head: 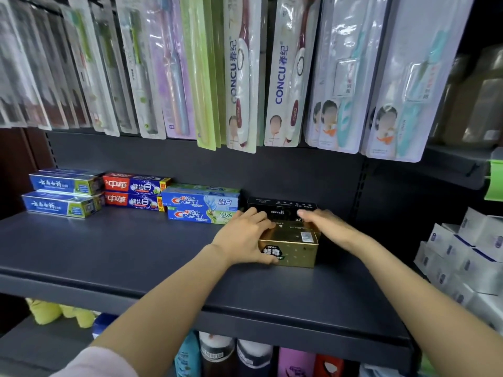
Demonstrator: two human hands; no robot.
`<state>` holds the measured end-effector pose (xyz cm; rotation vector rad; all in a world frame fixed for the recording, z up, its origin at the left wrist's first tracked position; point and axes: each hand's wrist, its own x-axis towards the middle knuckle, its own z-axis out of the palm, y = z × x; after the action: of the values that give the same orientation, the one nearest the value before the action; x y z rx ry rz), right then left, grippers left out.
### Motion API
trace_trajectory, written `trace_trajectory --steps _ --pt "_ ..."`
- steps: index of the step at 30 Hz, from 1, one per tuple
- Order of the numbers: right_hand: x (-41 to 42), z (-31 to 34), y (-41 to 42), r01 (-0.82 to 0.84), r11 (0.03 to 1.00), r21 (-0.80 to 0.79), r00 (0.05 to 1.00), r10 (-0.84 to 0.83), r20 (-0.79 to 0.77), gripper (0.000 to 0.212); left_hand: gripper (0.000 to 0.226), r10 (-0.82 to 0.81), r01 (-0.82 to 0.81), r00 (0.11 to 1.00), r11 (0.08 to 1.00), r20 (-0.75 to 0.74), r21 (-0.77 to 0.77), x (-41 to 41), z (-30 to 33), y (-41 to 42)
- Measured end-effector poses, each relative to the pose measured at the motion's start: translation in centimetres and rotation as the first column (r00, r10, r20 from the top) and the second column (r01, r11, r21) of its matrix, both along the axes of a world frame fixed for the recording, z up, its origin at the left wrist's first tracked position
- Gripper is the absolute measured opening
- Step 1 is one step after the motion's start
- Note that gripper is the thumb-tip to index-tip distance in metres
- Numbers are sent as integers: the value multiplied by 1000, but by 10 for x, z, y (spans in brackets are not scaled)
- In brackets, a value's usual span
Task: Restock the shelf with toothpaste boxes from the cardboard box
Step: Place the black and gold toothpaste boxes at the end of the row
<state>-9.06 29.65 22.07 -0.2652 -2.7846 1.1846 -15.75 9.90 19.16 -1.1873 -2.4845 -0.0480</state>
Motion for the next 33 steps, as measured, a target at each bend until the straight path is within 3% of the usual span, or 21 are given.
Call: trace_trajectory --steps 3,4,8,12,15,20,24,29,31,33 --pt "-17 4 7 124 973 194 988 -102 -119 30 83 10 -10 1000 1000 17 -5 0 2 1" --pt "-24 4 9 123 959 257 987 -90 -135 35 83 14 -14 1000 1000 20 -5 1 2 2" --pt "-54 5 8 -33 912 410 999 24 27 54 83 24 -25 999 1000 35 6 2 4 1" --pt "-78 5 8 3 852 524 994 -62 95 67 81 15 -16 999 1000 45 6 2 5 2" --pt "-85 6 4 24 807 590 987 -113 115 65 79 17 -17 999 1000 40 -8 1 5 1" --pt "-84 2 -5 62 899 434 996 -82 27 53 76 9 -8 999 1000 44 -11 -2 2 -2" --pt "-69 12 -8 175 827 535 983 -116 -142 51 78 10 -8 997 1000 71 -30 -5 2 2" --pt "-40 42 7 379 804 459 911 -238 -336 51 78 64 -59 997 993 49 -101 -9 11 31" --pt "-33 49 14 400 833 382 896 -267 -354 53 75 118 -115 993 989 26 -89 -12 11 49" --pt "-27 49 19 357 921 155 906 -302 -296 56 72 186 -183 982 981 37 -64 -18 12 64"
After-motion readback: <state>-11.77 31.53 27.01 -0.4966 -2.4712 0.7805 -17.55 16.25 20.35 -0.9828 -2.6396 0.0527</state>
